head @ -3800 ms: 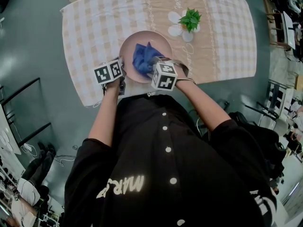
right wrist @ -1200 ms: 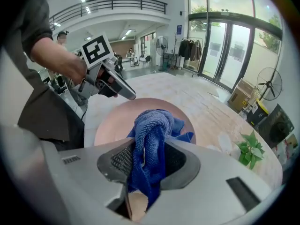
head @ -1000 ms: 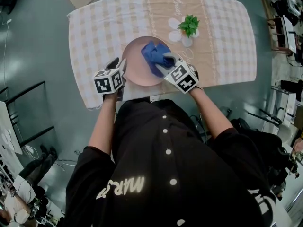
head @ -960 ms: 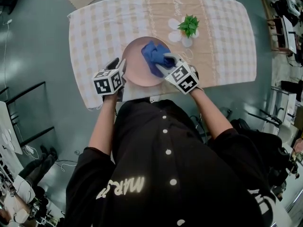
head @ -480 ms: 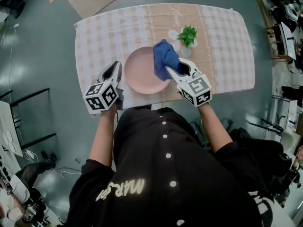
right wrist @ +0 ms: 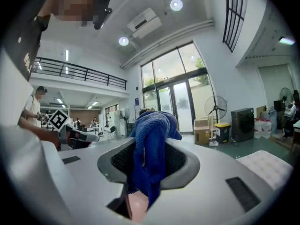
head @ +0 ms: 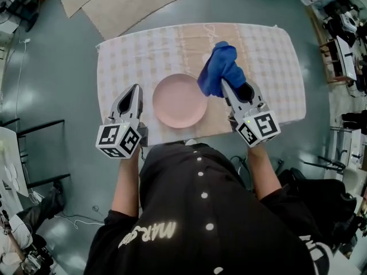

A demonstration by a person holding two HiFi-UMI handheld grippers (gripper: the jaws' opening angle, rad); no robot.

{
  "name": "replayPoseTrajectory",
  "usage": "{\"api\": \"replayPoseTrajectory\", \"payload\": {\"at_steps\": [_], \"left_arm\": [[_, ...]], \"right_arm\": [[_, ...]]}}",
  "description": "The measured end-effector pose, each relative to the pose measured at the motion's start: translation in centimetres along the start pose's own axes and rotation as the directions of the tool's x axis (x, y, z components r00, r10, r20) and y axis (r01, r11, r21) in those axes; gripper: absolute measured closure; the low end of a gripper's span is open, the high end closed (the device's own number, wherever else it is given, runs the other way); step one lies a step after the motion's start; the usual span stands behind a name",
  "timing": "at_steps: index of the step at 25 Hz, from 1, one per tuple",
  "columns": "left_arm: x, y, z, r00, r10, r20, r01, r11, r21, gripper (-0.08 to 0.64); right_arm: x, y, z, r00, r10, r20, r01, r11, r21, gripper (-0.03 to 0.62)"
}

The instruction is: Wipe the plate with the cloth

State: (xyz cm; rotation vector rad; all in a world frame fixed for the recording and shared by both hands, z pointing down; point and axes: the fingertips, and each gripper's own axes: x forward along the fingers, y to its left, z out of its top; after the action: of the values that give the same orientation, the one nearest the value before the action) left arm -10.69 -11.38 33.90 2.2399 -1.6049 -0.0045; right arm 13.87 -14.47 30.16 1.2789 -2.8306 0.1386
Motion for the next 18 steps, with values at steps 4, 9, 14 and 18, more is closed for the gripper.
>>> {"api": "replayPoseTrajectory", "payload": {"at_steps": [4,9,14,18], "left_arm": [[-1.5,-0.9,3.7,0.995,0.02,0.096,-0.025,0.999,0.048,0.543],[-3.3,-1.6,7.1,0.984,0.04,0.171,-0.061,0.991,0.119,0.543],[-5.0,-2.0,9.5,0.974,0.075,0.212,-0.116,0.976,0.184,0.543],[-6.1,-1.8,11.1,0.962,0.097,0.255,-0.148,0.97,0.19,0.543]], "right_arm": [[-1.5,-0.8,3.6,0.992,-0.062,0.11,0.064,0.998,-0.012,0.471],[-3.3,-1.7,6.7,0.975,-0.127,0.185,0.138,0.989,-0.046,0.471],[-5.0,-2.7,9.2,0.957,-0.188,0.223,0.208,0.975,-0.073,0.472],[-6.3,-3.7,10.1,0.939,-0.244,0.242,0.272,0.958,-0.089,0.472]]}}
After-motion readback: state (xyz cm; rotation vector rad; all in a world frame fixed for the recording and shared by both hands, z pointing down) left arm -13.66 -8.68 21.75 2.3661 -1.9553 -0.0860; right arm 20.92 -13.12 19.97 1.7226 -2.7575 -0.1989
